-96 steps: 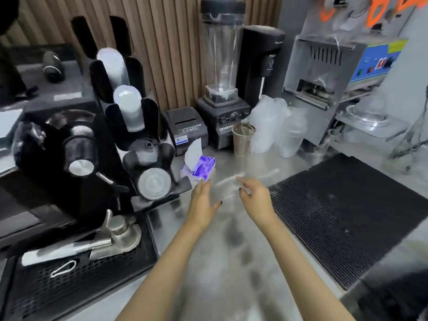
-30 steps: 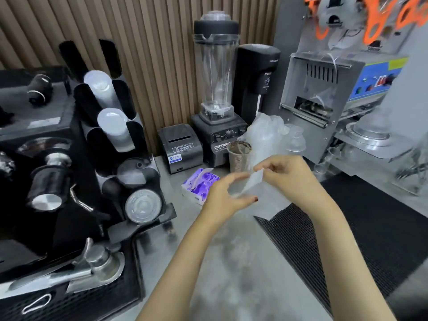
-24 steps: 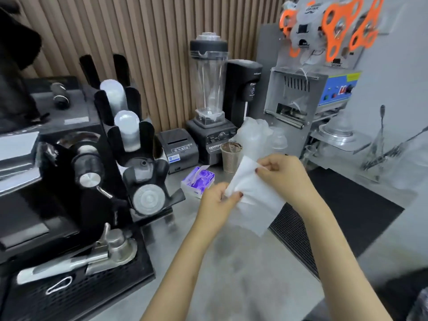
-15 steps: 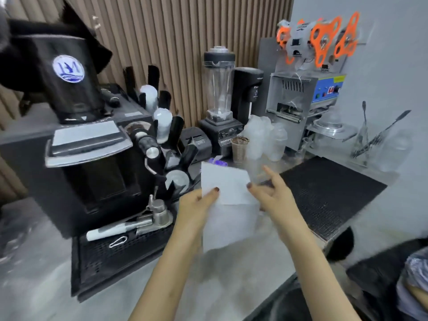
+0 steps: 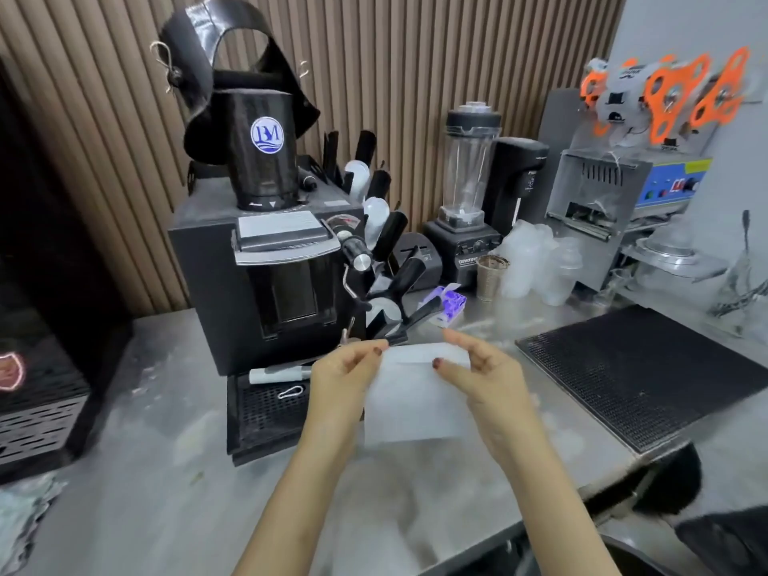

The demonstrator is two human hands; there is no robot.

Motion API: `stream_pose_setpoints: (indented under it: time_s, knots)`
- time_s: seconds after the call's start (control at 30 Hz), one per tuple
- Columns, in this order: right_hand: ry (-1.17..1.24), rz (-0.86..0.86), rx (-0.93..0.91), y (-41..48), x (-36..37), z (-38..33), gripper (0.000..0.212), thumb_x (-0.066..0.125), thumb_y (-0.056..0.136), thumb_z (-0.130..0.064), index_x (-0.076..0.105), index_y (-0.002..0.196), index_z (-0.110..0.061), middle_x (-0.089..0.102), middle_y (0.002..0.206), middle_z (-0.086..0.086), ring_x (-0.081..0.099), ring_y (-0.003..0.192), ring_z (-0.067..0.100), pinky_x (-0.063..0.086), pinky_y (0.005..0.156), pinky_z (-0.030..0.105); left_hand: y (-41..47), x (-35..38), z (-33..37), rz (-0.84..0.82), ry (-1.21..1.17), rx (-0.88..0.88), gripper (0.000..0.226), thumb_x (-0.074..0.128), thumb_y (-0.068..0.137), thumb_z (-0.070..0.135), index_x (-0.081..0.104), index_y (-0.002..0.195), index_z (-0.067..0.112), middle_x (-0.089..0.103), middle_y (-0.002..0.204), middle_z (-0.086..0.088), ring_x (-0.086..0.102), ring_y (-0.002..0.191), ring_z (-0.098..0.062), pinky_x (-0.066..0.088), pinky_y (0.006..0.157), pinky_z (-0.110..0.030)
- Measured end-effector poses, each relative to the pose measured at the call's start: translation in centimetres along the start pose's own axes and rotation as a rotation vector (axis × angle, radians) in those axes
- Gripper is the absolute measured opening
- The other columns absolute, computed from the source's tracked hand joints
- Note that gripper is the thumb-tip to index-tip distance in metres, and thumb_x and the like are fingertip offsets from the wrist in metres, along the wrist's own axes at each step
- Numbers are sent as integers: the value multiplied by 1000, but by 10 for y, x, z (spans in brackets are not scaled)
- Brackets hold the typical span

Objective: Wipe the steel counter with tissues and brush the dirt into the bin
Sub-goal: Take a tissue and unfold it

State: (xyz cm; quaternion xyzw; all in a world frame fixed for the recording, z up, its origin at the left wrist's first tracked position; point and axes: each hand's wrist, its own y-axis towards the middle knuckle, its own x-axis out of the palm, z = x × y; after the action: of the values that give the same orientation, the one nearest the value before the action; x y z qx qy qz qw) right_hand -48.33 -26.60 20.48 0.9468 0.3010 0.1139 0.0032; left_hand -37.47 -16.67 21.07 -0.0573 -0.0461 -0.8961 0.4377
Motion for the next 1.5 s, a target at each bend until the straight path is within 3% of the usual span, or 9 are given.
stream_pose_setpoints:
  time_s: [0.1, 0.23, 0.4, 0.63, 0.77, 0.87, 1.07, 1.2, 1.5]
  knots:
    - [-42, -42, -21, 3, 3, 2, 38, 65, 73, 14, 67, 96, -16, 70, 87, -5, 65, 70, 0, 51, 62, 13, 0, -4, 2, 2, -7, 2, 19, 66, 81, 4, 67, 86, 21, 69, 102, -4, 64, 92, -15, 51, 86, -32]
    - [-69, -19, -52, 8, 5, 1, 35, 62, 78, 12, 70, 80, -23, 68, 79, -5, 62, 63, -1, 48, 58, 12, -1, -8, 1, -55, 9, 14, 38, 69, 71, -12, 66, 94, 18, 68, 99, 2, 65, 84, -5, 55, 72, -18]
    - [-135, -31, -105, 16, 10, 5, 40, 64, 77, 9, 67, 76, -31, 69, 83, -3, 61, 77, 13, 49, 74, 26, 1, -11, 0, 53, 171, 81, 27, 70, 73, -5, 70, 84, 19, 70, 94, -5, 65, 80, -10, 54, 63, -17]
    - [-239, -66, -212, 20, 17, 9, 31, 69, 77, 1, 67, 72, -30, 49, 42, -17, 40, 45, -2, 31, 49, 7, -2, -24, 1, 94, 363, 247, 22, 67, 79, 2, 69, 70, 22, 66, 79, 6, 58, 66, 6, 43, 56, -5]
    - [-249, -89, -295, 24, 27, 11, 35, 70, 74, 3, 66, 63, -30, 56, 76, -9, 52, 62, -9, 40, 60, 3, 1, -34, -1, 141, 423, 289, 32, 69, 78, 3, 66, 63, 31, 53, 96, 11, 53, 79, 12, 41, 66, -3]
    - [-195, -177, -252, 27, 34, 15, 41, 70, 74, 2, 69, 54, -34, 59, 89, -10, 56, 72, -10, 43, 69, 7, 1, -44, 4, 150, 465, 285, 29, 65, 81, 4, 65, 64, 28, 57, 97, 16, 54, 87, 7, 40, 68, -4]
    - [-111, -336, -210, 23, 51, 17, 26, 65, 78, 5, 66, 68, -20, 68, 66, -15, 59, 65, -3, 46, 61, 9, -9, -55, 6, 214, 404, 273, 25, 58, 85, 3, 61, 67, 20, 61, 68, 12, 54, 62, 7, 38, 53, -5]
    - [-63, -415, -3, 15, 61, 27, 24, 74, 69, 1, 74, 69, -23, 71, 70, -6, 64, 69, 11, 51, 66, 27, -22, -67, 5, 209, 303, 212, 20, 59, 82, -5, 60, 71, 12, 59, 68, 7, 51, 53, 7, 36, 46, -7]
    - [-94, -537, 18, 2, 85, 41, 45, 60, 79, 11, 73, 58, -26, 67, 63, -9, 58, 64, 13, 46, 62, 23, -50, -98, -3, 308, 174, 147, 36, 54, 76, -18, 67, 61, 11, 65, 58, 11, 53, 52, 4, 37, 50, -7]
